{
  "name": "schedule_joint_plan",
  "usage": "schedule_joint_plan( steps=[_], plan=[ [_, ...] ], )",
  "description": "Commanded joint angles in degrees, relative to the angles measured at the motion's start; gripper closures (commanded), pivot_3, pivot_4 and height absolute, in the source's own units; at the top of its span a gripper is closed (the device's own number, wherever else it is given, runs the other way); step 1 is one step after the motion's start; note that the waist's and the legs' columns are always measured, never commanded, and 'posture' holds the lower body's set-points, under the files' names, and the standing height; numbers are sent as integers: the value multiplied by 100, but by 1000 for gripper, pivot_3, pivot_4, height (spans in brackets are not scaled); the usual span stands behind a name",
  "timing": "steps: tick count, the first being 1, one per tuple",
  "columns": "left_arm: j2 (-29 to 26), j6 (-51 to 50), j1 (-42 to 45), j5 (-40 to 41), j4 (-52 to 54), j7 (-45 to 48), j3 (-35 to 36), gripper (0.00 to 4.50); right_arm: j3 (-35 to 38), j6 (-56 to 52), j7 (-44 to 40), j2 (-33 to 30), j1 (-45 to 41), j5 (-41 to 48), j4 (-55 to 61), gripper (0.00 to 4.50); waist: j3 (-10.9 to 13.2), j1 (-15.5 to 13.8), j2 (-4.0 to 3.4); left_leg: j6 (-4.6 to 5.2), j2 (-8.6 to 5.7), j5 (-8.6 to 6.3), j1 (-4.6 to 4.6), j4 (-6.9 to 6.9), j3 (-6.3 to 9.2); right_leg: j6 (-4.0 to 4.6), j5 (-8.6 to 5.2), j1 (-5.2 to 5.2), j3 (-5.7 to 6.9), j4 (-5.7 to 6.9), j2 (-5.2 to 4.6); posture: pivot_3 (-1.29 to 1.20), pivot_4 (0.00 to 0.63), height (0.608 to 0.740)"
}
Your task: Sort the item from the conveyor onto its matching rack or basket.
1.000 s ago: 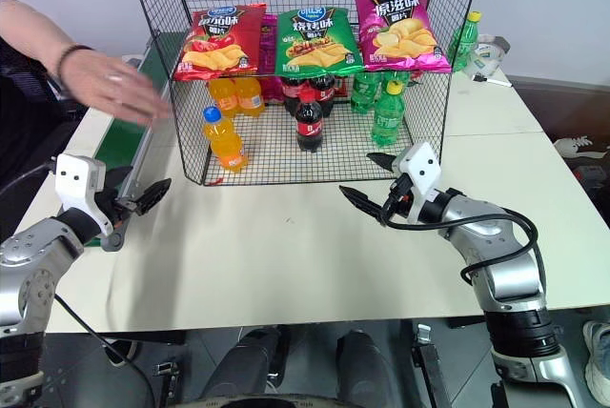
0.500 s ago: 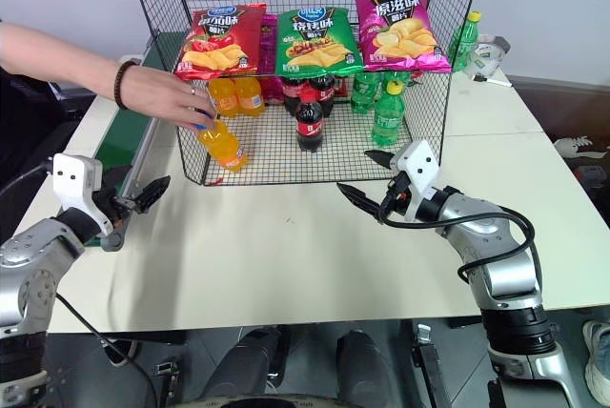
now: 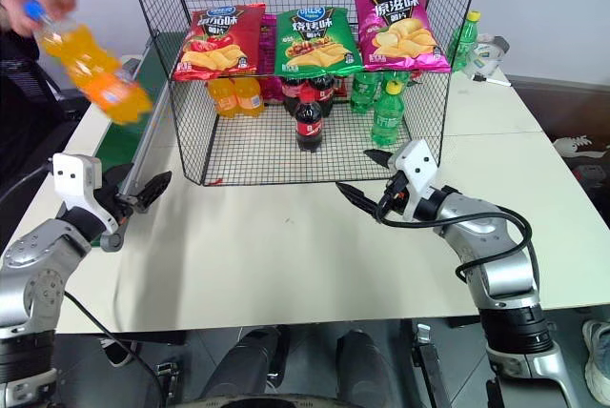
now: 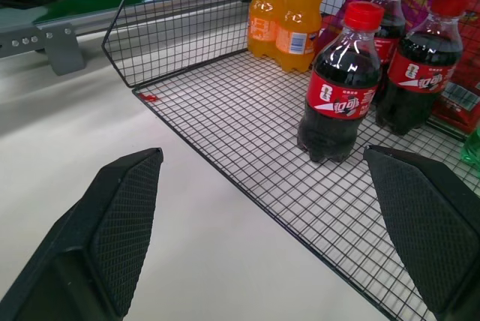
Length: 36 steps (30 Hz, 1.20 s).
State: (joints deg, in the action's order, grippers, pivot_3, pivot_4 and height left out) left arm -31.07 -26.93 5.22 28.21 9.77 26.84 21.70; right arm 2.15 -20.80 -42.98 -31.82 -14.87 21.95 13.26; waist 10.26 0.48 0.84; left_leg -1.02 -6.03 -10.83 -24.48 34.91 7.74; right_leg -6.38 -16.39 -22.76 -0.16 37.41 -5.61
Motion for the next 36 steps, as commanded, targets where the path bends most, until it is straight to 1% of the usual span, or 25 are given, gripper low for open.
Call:
schedule_joint_plan(
  steps=[1, 4, 6, 10, 13, 19, 24, 36],
  plan=[
    [-9, 191, 19, -47, 136, -159, 249, 27, -15, 129, 49, 105, -166, -19, 91, 0, 0, 0, 0, 0, 0, 0, 0, 0, 0, 0, 0, 0, 0, 0, 0, 0, 150, 740],
    [14, 335, 11, -188, 22, -360, 316, 27, -78, 144, 65, 175, -228, -77, 60, 0, 0, 3, 0, 0, 0, 0, 0, -2, 0, 0, 0, -1, 0, 0, 0, 0, 150, 740],
    [94, 427, 114, -329, -114, -703, 419, 27, -123, 175, 84, 215, -271, -130, 19, 0, 0, 1, 0, 0, 0, 0, 0, -3, 0, -1, 0, -1, 0, 0, 1, 0, 150, 740],
    [225, 489, 410, -863, -456, -1673, 541, 27, -168, 255, 111, 261, -335, -211, -74, 0, 0, -10, 1, 0, 0, 0, 0, -1, 1, -15, 8, -1, 3, 0, 3, 0, 150, 740],
    [258, 372, 579, -996, -605, -2055, 621, 27, -164, 289, 105, 274, -348, -228, -110, 0, 0, -22, 2, 0, -1, 0, 0, 2, 1, -17, 9, -1, 4, -2, 2, 0, 150, 740],
    [329, 560, 771, -762, -909, -1965, 758, 27, -171, 353, 104, 317, -393, -266, -184, 0, 0, -4, 2, 0, -1, 0, 0, 2, 1, -18, 10, 0, 6, -1, 3, 0, 150, 740],
    [370, 846, 825, -778, -1054, -1867, 769, 27, -185, 372, 130, 373, -392, -290, -171, 0, 0, 0, 1, 0, -1, 1, 0, 0, 1, -18, 10, 0, 5, -1, 3, 0, 150, 740],
    [364, 1152, 783, -1058, -1190, -1664, 437, 27, -246, 401, 161, 460, -433, -334, -202, 0, 0, 4, 2, 0, -1, 1, 0, 3, 1, -18, 11, 1, 5, -1, 3, 0, 150, 740]
  ],
)
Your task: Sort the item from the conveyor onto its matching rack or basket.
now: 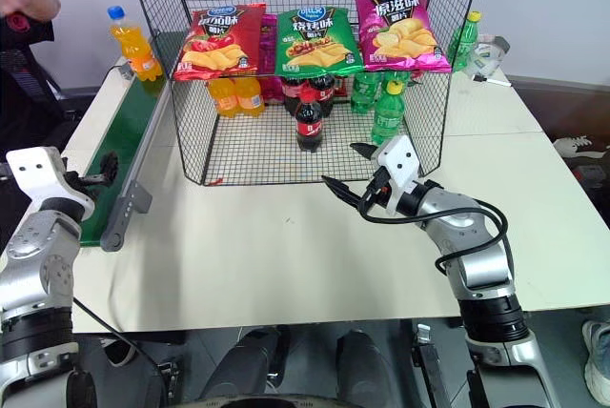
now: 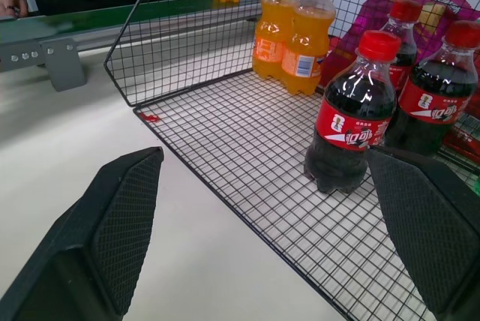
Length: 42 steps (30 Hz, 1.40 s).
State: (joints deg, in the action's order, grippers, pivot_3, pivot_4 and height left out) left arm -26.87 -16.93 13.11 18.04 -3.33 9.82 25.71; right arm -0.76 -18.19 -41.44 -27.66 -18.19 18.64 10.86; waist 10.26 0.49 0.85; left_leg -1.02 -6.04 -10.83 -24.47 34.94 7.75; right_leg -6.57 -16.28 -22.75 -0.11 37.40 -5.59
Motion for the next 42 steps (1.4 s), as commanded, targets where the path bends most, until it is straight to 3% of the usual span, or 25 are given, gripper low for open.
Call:
schedule_joint_plan(
  steps=[1, 25, 42],
  plan=[
    [-55, 157, -5, -41, 117, 45, 38, 27, 40, 143, 6, 44, -105, -1, 34, 0, 0, 4, 0, 0, 0, 0, 0, 0, 0, 0, 0, 0, 0, 0, 0, 0, 150, 740],
    [-459, 453, -171, -172, -77, 463, 171, 27, -412, -184, -122, 328, 74, 230, 634, 0, 0, 6, 0, 0, 0, 0, 1, -1, 1, 0, 0, -20, 0, 0, 0, 0, 150, 740],
    [-435, 490, -166, -147, -54, 457, 303, 27, -416, -196, -142, 294, 38, 222, 632, 0, 0, 9, 0, 0, 0, 0, 1, -2, 1, 0, 0, -22, -1, 0, 0, 0, 150, 740]
  ],
)
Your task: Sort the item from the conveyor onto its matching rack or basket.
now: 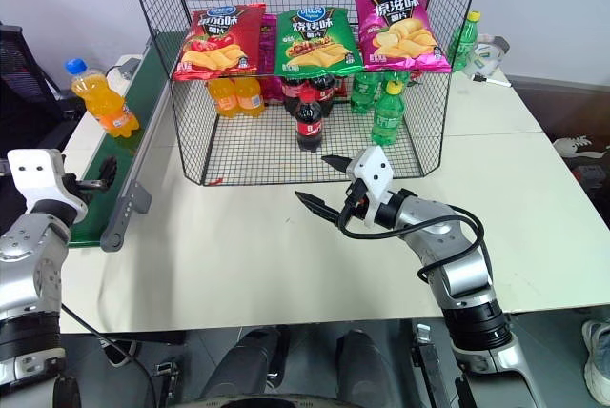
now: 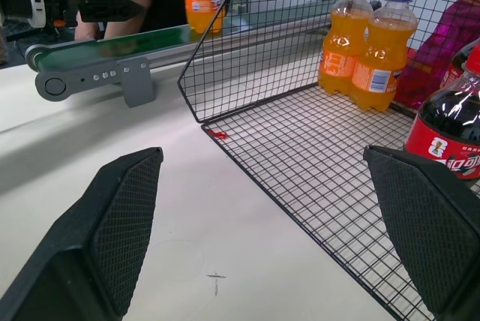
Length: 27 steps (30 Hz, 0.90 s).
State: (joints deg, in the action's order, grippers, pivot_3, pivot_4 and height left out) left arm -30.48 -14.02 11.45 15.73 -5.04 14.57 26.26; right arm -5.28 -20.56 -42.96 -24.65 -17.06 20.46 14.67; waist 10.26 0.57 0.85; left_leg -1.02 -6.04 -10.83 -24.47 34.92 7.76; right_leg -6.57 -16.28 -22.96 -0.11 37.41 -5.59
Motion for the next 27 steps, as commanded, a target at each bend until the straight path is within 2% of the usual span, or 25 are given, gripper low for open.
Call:
schedule_joint_plan(
  steps=[1, 27],
  plan=[
    [-57, 224, 10, 120, 126, -18, 281, 27, 42, 35, 11, -10, -70, 44, 256, 0, 0, 0, 0, 0, 0, 0, 0, 0, 0, 0, 0, 0, 0, 0, 0, 0, 150, 740],
    [-46, 263, 129, 645, 201, -80, 571, 27, 31, -4, 39, 3, -91, 55, 268, 0, 0, 1, 0, 0, 0, 0, 0, 2, 0, 0, 0, 1, 0, 1, 0, 0, 150, 740]
  ],
)
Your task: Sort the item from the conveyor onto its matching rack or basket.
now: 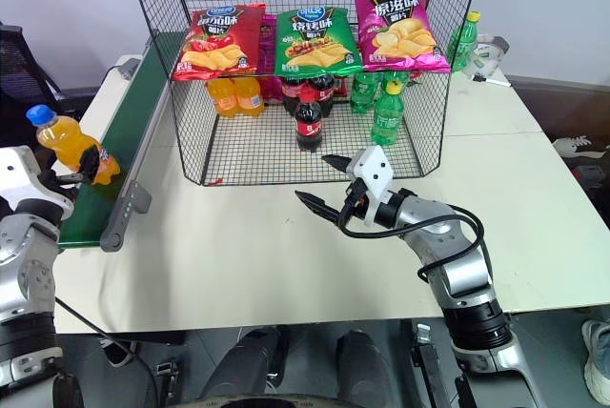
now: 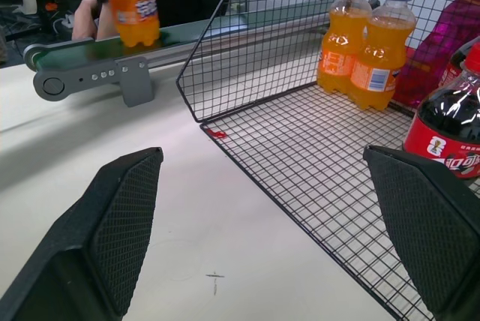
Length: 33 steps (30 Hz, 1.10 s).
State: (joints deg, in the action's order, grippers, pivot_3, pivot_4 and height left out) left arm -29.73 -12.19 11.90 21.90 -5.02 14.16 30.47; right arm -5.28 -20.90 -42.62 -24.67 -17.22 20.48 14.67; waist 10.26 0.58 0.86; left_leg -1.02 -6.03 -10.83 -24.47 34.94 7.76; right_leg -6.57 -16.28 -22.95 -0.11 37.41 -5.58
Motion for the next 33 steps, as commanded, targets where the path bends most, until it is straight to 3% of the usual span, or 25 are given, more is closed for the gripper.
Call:
schedule_joint_plan(
  steps=[1, 3, 4, 6, 8, 9, 16, 24, 28, 33],
  plan=[
    [-119, 79, 77, 37, 206, -33, 149, 27, 31, 33, 6, 7, -78, 54, 265, 0, 0, -1, 0, 0, 0, 0, 0, 0, 0, 0, 0, 0, 0, 0, 0, 0, 150, 740],
    [-146, 117, 48, -34, 210, -50, 129, 27, 29, 37, 8, 11, -82, 53, 260, 0, 0, 0, 0, 0, 0, 0, 0, 0, 0, 0, 0, 0, 0, 0, 0, 0, 150, 740],
    [-147, 131, 30, -57, 211, -82, 145, 265, 27, 42, 8, 13, -85, 50, 254, 0, 0, 0, 0, 0, 0, 0, 0, 0, 0, 0, 0, 0, 0, 0, 0, 0, 150, 740],
    [-143, 131, 0, -41, 228, -111, 189, 834, 23, 46, 6, 17, -89, 49, 247, 0, 0, 0, 0, 0, 0, 0, 0, 0, 0, 0, 0, 0, 0, 0, 0, 0, 150, 740],
    [-153, 112, -36, -8, 279, -94, 199, 1866, 16, 48, 3, 21, -93, 48, 240, 0, 0, -2, 0, 0, 0, 0, 0, 0, 0, 0, 0, 0, 0, 0, 0, 0, 150, 740],
    [-161, 107, -50, -1, 307, -91, 200, 1995, 12, 48, 3, 24, -95, 47, 239, 0, 0, -4, 0, 0, 0, 0, 0, 0, 0, 0, 0, 0, 0, 0, 0, 0, 150, 740],
    [-262, -11, 80, 315, 756, 119, 254, 2002, 5, 41, 6, 25, -111, 41, 231, 0, 0, -7, 1, 0, 0, 0, -1, 1, 1, 1, 0, 0, 1, 0, 0, 0, 150, 740],
    [-601, -1068, 813, 1237, 1951, 661, -258, 2002, 82, 76, -33, -33, -156, 40, 164, 0, 2, -10, 6, 0, -2, 0, -3, 8, 3, 1, 0, 4, 5, 0, 0, 0, 150, 740],
    [-457, -1576, 1014, 1432, 2319, 768, -882, 2002, 200, 115, -2, -97, -161, 14, 129, 0, 1, 6, 2, 0, -2, 0, -1, 3, 0, 0, 0, 24, 3, 1, 1, 0, 150, 740],
    [103, -1460, 1107, 547, 1985, 347, -1960, 2002, 310, 176, 64, -142, -114, -17, 86, 0, 1, 13, 2, 0, 0, 2, -2, 3, -1, 0, 1, 21, 3, 6, 4, 0, 150, 740]
  ],
)
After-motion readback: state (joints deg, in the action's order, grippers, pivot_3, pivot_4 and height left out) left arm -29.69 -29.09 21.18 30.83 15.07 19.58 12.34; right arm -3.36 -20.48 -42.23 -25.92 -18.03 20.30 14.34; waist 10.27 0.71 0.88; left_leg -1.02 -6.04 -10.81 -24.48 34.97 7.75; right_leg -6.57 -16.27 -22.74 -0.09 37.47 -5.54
